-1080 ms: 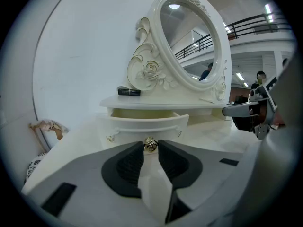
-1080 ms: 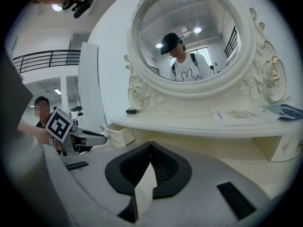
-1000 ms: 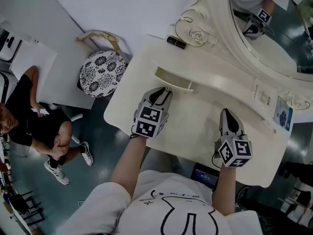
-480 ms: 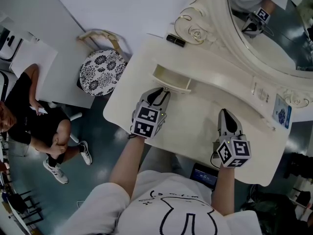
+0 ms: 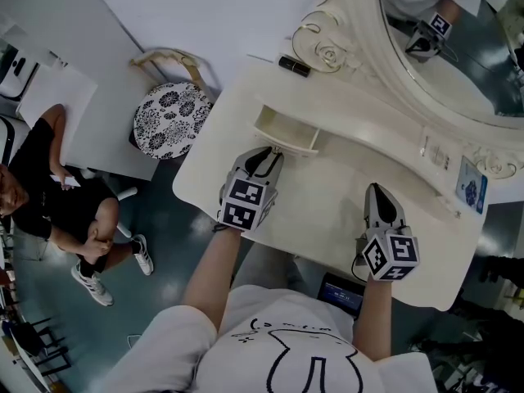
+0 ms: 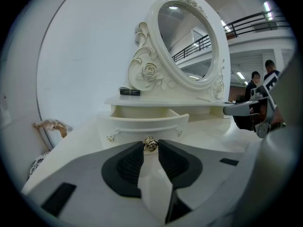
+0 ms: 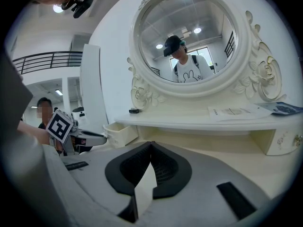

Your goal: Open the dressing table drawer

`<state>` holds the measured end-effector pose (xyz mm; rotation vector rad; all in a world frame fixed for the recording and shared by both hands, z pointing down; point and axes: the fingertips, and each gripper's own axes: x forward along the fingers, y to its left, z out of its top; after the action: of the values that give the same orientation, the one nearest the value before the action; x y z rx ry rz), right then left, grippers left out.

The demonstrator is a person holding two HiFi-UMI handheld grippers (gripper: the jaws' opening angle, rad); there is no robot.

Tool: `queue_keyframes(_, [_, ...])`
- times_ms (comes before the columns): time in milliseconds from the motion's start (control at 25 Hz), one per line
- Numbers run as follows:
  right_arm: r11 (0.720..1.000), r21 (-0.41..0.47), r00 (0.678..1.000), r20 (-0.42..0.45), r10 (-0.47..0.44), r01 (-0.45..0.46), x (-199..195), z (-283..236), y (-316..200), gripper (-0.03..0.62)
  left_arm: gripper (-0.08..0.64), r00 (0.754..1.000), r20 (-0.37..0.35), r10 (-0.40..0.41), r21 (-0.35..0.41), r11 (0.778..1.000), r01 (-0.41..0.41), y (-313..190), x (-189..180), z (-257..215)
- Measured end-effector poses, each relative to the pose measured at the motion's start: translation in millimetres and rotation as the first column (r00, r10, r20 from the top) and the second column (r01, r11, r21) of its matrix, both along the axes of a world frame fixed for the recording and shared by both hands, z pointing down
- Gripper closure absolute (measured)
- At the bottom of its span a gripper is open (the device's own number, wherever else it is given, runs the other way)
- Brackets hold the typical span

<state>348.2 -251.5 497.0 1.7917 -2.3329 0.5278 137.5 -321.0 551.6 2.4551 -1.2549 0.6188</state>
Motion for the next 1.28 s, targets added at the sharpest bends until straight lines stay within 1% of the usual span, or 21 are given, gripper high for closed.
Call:
queue_keyframes(440, [1.000,-0.001,1.000,0.014,0.004,-0.004,2.2,-0.2,1.4,0.577,0.451,1.000,0.014,-0.002,-0.004,1.000,0.002,3.5,-1.0,-0.1])
queue_keyframes(600, [1.000,0.006,1.000,0.013,0.008,-0.008,4.5,-3.1,2.7,0.577,0.449,1.000,-0.004,-0.021,-0.006,1.000,0.021,3.2,-1.7,-0.7])
queue_keyframes(680, [1.000,0.011,1.000,0.013,0.010,-0.010,6.6,-5.5,3.4,0.577,0.439,0.999,-0.015,-0.040,-0.007,0.999,0.040,3.3,-3.4,-2.1])
queue_keyframes(760, [1.000,0.017,1.000,0.017,0.011,-0.012,8.4,-8.0,4.6,0.577,0.397,0.999,-0.015,-0.048,-0.006,0.999,0.048,4.6,-4.0,-4.2])
queue_keyframes(880, [1.000,0.026,0.999,0.033,0.003,-0.004,7.6,-12.0,6.6,0.577,0.381,0.999,-0.009,-0.047,0.001,0.999,0.047,7.5,-4.7,-8.7])
queue_keyframes(1160, [0.998,0.049,0.995,0.095,-0.037,0.032,-2.3,-25.4,9.1,0.577,0.380,0.998,-0.004,-0.056,0.013,0.998,0.056,12.5,-11.9,-19.6])
queue_keyframes(1280, [0.996,0.076,0.991,0.122,-0.049,0.040,-7.6,-35.1,10.3,0.578,0.380,0.998,-0.005,-0.058,0.022,0.998,0.058,13.5,-15.7,-24.3])
